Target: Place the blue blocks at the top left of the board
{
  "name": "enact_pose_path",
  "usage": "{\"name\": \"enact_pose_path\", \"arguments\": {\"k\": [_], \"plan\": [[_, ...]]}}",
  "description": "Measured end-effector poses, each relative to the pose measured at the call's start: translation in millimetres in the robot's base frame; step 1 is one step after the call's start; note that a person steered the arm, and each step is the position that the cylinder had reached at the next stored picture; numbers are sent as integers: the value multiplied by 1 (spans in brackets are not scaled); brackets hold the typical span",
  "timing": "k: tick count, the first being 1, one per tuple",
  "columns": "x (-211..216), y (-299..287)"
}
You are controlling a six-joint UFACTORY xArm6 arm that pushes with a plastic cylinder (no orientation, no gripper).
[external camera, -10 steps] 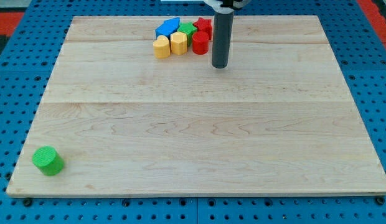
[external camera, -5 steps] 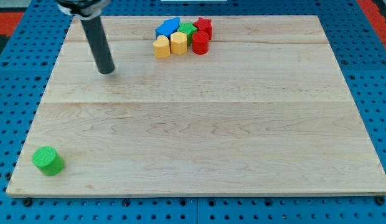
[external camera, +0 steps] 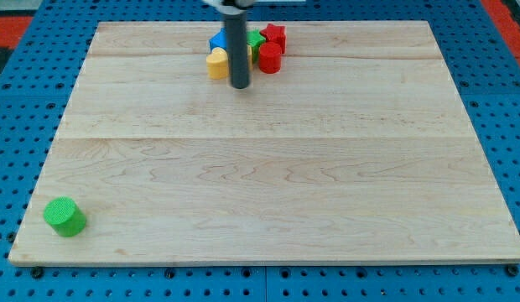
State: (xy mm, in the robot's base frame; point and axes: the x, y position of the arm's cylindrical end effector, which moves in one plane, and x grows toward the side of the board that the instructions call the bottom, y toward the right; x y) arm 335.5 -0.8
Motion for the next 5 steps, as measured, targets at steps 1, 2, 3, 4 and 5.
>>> {"name": "enact_pose_path", "arguments": {"k": [1, 2, 3, 4, 5], "plan": [[-46, 84], [-109, 100], [-139, 70], [-143, 28], [-126, -11]]}}
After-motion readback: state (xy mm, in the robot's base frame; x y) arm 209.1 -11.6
